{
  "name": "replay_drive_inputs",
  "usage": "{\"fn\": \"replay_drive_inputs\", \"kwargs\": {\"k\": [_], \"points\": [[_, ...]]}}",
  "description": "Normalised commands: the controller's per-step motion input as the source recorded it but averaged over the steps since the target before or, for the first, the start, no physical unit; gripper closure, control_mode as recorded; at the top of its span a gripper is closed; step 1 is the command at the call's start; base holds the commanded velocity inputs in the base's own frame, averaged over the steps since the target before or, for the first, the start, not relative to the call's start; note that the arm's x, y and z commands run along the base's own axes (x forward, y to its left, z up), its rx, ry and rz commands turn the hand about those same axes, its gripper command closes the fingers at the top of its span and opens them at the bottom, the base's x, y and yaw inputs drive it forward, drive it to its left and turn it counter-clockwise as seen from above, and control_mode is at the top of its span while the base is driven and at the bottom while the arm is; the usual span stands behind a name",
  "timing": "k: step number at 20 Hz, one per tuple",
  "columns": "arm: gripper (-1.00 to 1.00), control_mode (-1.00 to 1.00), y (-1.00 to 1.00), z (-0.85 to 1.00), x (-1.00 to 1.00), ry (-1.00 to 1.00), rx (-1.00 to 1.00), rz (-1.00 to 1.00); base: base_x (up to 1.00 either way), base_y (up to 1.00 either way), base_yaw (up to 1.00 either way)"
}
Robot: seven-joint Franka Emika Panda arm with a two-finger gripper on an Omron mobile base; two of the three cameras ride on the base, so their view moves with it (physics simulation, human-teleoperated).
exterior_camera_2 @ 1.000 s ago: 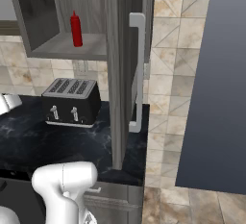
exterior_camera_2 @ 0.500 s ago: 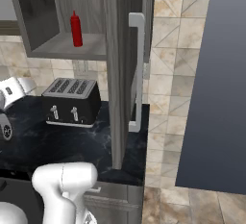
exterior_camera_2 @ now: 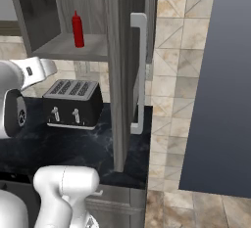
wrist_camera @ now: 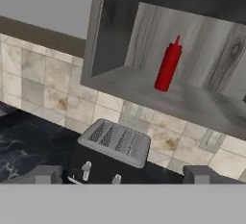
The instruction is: Move the ketchup and mustard from the cabinet to the dining counter.
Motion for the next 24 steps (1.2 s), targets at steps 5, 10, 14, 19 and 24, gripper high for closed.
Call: {"fn": "replay_drive_inputs", "kwargs": {"k": [5, 10, 14, 19, 24], "points": [[-1.0, -1.0, -0.06, 0.47, 0.12, 0.12, 0.1, -0.18, 0.0, 0.0, 0.0], [-1.0, -1.0, 0.0, 0.04, 0.25, 0.01, 0.01, -0.16, 0.0, 0.0, 0.0], [-1.0, -1.0, -0.04, -0.02, 0.35, 0.0, 0.0, -0.06, 0.0, 0.0, 0.0], [-1.0, -1.0, -0.17, -0.02, 0.4, -0.04, 0.0, 0.0, 0.0, 0.0, 0.0], [-1.0, -1.0, -0.16, 0.0, 0.38, -0.06, 0.01, 0.0, 0.0, 0.0, 0.0]]}}
